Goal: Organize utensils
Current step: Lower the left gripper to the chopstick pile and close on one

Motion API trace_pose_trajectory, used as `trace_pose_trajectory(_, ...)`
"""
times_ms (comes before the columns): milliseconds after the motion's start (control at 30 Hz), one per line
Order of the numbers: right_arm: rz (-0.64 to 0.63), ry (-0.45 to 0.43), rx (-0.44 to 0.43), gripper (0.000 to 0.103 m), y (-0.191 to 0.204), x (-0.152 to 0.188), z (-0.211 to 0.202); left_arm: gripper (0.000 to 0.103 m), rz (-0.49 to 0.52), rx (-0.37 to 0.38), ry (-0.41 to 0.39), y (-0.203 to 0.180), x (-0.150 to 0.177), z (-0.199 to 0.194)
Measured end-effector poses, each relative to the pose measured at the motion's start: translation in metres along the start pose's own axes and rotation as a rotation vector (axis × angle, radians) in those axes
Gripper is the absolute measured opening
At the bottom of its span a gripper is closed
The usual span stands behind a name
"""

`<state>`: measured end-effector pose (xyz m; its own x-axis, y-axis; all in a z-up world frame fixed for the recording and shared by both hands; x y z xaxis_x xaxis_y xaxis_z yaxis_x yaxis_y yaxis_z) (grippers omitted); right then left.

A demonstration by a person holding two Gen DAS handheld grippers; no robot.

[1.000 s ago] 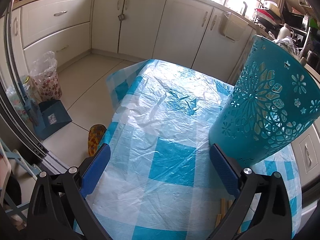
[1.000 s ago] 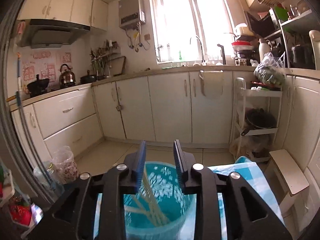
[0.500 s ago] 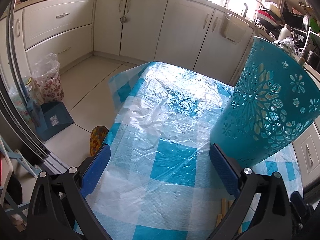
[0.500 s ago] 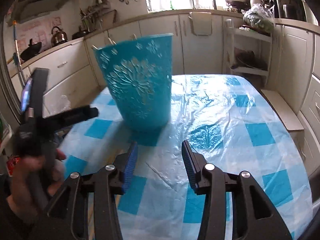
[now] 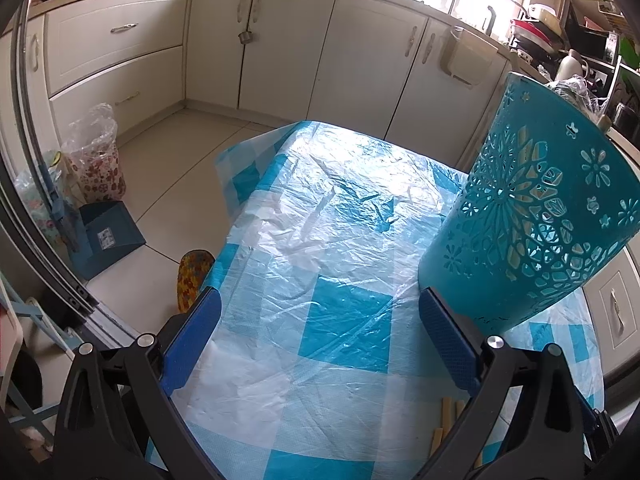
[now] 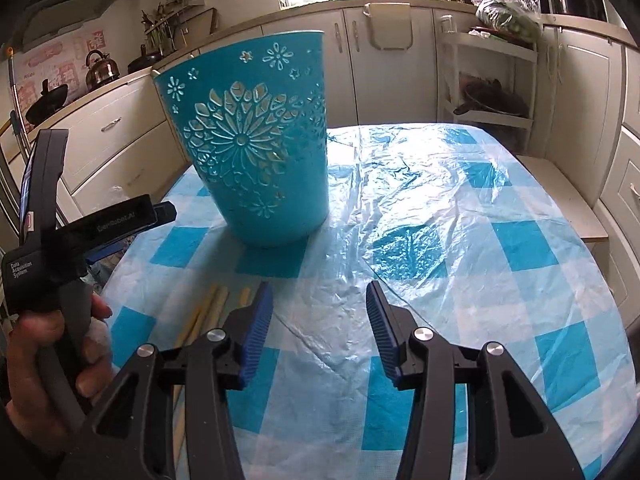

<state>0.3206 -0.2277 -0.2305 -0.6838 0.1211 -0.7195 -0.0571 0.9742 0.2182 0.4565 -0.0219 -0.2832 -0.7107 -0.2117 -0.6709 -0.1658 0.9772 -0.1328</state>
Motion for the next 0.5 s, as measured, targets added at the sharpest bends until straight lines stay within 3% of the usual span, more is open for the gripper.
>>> trace_pose_trajectory(167,-0.014,0.000,-0.004,0.048,0.002,0.000,-0.001,0.095,0.011,0.004,0.008,-0.002,0.001,0.001)
trace_pose_trajectory(300,-0.097,0.013,-0.016,0.048,0.018,0.002,-0.001,0.095,0.022,0.021,0.025,-0.003,0.004,-0.003)
trace_pose_trajectory(500,-0.140,0.113,-0.074,0.048,0.035,0.015,0.009,0.095,0.070,-0.002,0.038,-0.003,0.013,-0.013)
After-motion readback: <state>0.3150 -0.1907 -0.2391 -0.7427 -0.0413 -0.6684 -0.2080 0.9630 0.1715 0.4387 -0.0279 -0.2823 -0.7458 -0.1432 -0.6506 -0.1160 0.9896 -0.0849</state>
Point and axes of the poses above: each gripper's, at about its wrist camera, not at the fingertips, and z roughly the way its jaws point, y to its left, x to its underside, the point moved 5 cm from there along z, roughly the way its jaws point, and after that the axes turned 5 degrees about -x, right-handed, at the moved point
